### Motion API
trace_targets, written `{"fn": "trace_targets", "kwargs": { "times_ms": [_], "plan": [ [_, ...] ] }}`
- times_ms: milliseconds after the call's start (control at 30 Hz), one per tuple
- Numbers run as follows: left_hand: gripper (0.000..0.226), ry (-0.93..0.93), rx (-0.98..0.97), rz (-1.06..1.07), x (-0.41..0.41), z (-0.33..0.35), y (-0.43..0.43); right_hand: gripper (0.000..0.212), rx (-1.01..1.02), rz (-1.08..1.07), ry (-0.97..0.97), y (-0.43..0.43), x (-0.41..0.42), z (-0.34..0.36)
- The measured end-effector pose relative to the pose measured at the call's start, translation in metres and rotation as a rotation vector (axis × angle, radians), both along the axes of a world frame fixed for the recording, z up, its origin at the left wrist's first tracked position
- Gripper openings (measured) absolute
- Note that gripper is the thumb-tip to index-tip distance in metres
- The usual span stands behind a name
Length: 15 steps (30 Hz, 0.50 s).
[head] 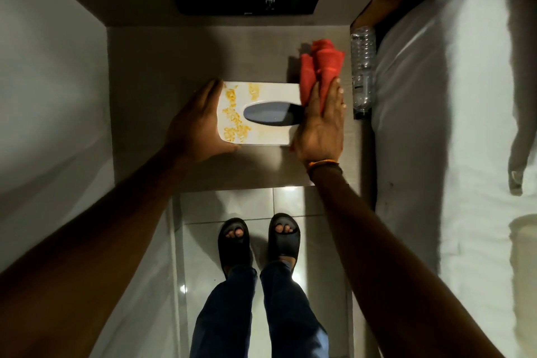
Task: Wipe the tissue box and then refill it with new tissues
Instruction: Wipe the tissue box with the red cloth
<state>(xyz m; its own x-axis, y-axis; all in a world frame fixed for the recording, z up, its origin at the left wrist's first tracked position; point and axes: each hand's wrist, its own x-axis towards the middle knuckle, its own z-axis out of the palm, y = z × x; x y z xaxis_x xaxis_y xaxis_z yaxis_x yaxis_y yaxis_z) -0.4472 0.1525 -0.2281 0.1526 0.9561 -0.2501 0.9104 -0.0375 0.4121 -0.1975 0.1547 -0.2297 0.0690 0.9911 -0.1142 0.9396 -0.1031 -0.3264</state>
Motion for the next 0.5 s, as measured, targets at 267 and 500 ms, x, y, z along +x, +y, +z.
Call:
{"fn": "trace_targets", "kwargs": {
  "times_ms": [267,500],
  "plan": [
    [0.135,-0.019,0.019,0.003,0.004,0.001,0.000,0.082,-0.047,0.040,-0.021,-0.008,-0.060,0.003],
    [0.136,-0.007,0.032,-0.009,0.003,0.004,0.001,0.074,-0.006,0.166,0.056,-0.017,-0.073,-0.001]
  ]
}}
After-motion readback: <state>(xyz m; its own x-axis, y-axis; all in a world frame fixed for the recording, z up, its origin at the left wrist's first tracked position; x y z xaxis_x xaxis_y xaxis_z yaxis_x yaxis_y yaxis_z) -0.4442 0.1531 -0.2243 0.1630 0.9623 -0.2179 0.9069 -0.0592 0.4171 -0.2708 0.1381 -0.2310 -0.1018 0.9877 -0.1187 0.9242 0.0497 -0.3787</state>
